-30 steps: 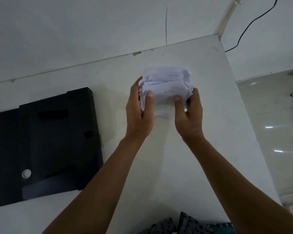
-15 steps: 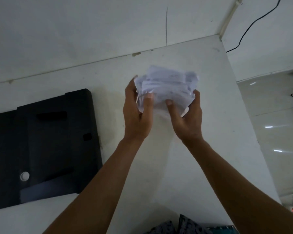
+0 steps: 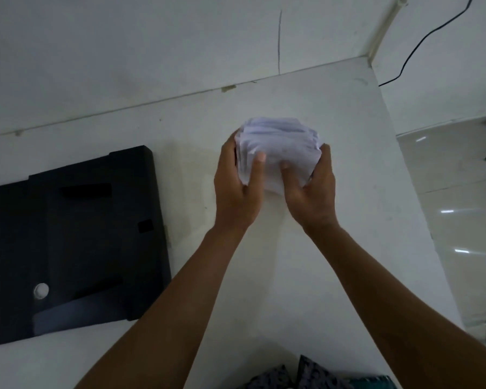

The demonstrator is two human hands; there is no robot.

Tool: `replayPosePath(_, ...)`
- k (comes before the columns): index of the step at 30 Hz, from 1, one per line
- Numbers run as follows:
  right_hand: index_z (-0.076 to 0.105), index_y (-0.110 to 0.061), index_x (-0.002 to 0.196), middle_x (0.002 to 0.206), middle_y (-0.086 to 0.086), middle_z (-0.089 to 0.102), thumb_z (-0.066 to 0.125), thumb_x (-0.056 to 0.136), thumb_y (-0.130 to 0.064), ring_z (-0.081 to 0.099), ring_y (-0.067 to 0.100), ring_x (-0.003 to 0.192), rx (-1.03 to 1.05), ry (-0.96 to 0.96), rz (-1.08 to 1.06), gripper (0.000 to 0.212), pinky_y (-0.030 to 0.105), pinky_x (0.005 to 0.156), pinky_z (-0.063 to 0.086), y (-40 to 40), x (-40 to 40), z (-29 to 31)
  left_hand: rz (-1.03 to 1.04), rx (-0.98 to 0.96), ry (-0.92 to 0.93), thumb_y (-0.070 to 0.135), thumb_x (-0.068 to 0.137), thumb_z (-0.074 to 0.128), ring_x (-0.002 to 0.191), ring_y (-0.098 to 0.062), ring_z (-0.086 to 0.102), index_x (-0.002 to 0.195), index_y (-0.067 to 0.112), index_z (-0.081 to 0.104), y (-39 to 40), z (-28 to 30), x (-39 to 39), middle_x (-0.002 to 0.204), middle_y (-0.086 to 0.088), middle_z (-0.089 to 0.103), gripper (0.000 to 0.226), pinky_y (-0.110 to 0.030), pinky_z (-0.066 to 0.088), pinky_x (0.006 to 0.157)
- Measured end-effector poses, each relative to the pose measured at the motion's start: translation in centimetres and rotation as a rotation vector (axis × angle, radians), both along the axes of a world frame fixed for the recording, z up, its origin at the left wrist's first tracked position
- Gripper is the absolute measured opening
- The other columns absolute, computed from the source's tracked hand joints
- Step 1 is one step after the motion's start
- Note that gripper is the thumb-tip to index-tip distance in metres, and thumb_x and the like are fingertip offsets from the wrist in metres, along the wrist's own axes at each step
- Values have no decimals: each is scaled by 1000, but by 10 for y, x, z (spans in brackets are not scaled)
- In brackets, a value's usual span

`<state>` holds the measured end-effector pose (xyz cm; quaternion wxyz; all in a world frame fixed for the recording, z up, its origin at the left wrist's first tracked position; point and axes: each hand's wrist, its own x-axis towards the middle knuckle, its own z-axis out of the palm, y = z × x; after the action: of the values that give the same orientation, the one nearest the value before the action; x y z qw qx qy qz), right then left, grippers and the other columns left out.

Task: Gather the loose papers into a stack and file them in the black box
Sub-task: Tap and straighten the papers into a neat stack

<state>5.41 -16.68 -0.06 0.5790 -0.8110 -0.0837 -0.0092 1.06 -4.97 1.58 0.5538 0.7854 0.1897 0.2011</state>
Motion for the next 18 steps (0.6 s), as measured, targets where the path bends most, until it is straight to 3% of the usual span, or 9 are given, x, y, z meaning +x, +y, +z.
replayPosePath(3, 50, 8, 119, 104, -15, 58, 62, 96, -6, 60, -11, 95, 39, -25, -62, 29, 9, 79, 46, 1, 7, 12, 67, 21, -92, 13, 103, 51, 111, -16, 64, 131, 1, 47, 1, 8, 5, 123, -7, 63, 31, -32, 55, 94)
replayPosePath(6, 45, 5, 129, 111, -17, 54, 78, 86, -12, 58, -11, 102, 27, -60, -62, 57, 9, 85, 45, 1, 7, 17, 54, 34, -111, 29, 100, 56, 114, -16, 62, 135, 3, 42, 1, 6, 2, 127, -13, 60, 46, -25, 52, 98)
replayPosePath(9, 41, 0, 138, 114, -19, 54, 83, 82, -20, 59, -10, 102, 79, 10, -50, 73, 9, 85, 47, 3, -1, 15, 30, -19, -12, 50, 93, 51, 120, 3, 55, 142, 16, 36, -5, 0, -3, 137, -2, 53, 62, -15, 45, 102)
replayPosePath(11, 42, 0, 137, 117, -16, 54, 80, 83, -24, 59, -9, 105, 123, 38, -64, 70, 10, 86, 48, 10, -1, 17, 72, -63, -11, 49, 92, 49, 118, 6, 56, 140, 12, 40, -8, 0, 2, 133, 1, 54, 61, -15, 46, 101)
replayPosePath(14, 47, -2, 128, 109, -3, 61, 73, 86, -34, 68, 8, 97, 287, 119, -123, 59, 26, 79, 58, 23, 2, 26, 173, -189, -69, 48, 94, 54, 100, -19, 69, 125, 1, 50, -12, 7, 12, 112, -10, 65, 56, -35, 60, 87)
replayPosePath(16, 52, -6, 116, 102, 3, 65, 72, 84, -40, 70, 16, 89, 362, 151, -178, 52, 35, 75, 61, 33, 6, 31, 252, -223, -87, 47, 95, 58, 84, -16, 70, 111, 1, 55, -15, 11, 20, 94, -5, 67, 48, -32, 62, 74)
replayPosePath(18, 56, -7, 105, 92, 0, 66, 73, 85, -39, 68, 12, 81, 374, 184, -249, 41, 31, 72, 60, 40, 10, 36, 350, -231, -50, 39, 96, 58, 76, -9, 68, 102, 5, 58, -18, 16, 28, 86, 3, 66, 35, -24, 59, 70)
